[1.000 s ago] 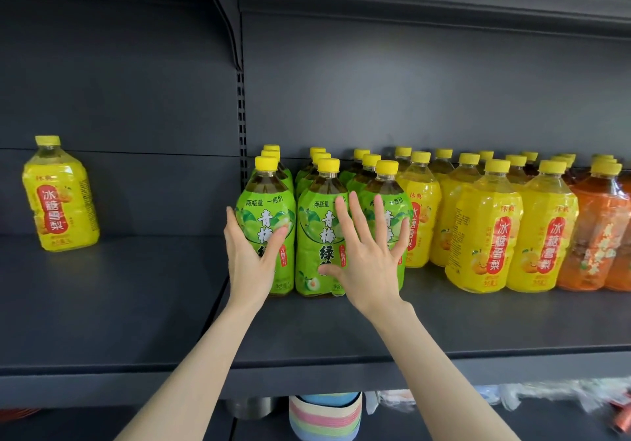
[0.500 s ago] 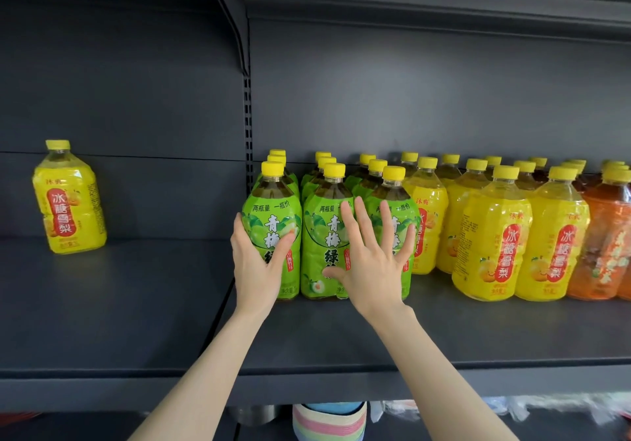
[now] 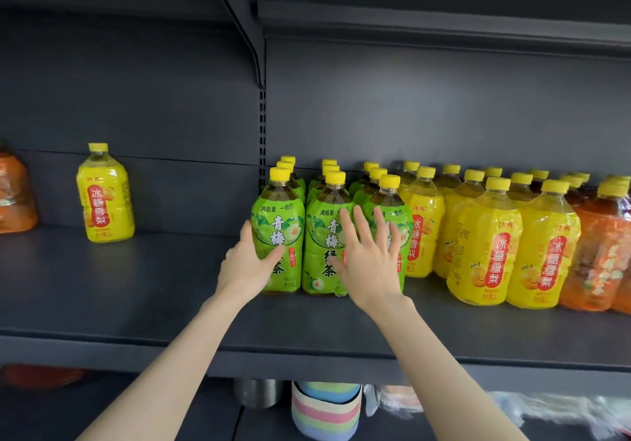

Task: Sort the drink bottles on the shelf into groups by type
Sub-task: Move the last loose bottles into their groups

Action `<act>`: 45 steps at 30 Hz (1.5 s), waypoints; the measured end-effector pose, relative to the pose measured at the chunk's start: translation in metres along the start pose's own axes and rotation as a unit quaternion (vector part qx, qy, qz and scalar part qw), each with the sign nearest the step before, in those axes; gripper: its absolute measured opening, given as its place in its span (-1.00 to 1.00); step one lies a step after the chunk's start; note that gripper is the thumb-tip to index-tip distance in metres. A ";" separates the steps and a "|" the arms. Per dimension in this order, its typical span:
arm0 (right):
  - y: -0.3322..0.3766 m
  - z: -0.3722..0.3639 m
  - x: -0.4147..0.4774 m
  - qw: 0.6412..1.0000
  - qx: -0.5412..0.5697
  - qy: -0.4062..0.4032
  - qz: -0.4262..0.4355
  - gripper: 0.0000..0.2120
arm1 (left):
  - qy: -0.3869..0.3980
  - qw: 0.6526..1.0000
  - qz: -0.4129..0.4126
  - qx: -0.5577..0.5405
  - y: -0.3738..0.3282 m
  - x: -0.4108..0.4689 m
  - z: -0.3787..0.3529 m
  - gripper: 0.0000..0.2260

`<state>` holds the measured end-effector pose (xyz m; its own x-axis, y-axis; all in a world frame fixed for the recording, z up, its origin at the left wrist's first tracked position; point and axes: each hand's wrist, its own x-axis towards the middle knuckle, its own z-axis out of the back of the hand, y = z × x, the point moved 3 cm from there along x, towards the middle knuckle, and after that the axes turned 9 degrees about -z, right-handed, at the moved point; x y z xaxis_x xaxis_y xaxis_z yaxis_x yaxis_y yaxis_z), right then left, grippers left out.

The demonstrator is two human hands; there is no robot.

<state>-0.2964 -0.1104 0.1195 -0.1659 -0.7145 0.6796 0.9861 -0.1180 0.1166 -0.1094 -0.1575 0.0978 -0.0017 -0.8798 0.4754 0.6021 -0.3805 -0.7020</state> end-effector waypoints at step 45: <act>0.501 -0.192 0.130 0.909 0.392 0.034 -0.135 -0.22 | -0.277 0.956 0.043 0.085 0.414 0.221 0.370 -0.12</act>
<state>0.1764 -0.3948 0.1274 -0.3752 -0.7766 0.5060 0.6001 0.2126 0.7712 0.4348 -0.4040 0.1078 0.4476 -0.6022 0.6611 0.7021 -0.2212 -0.6769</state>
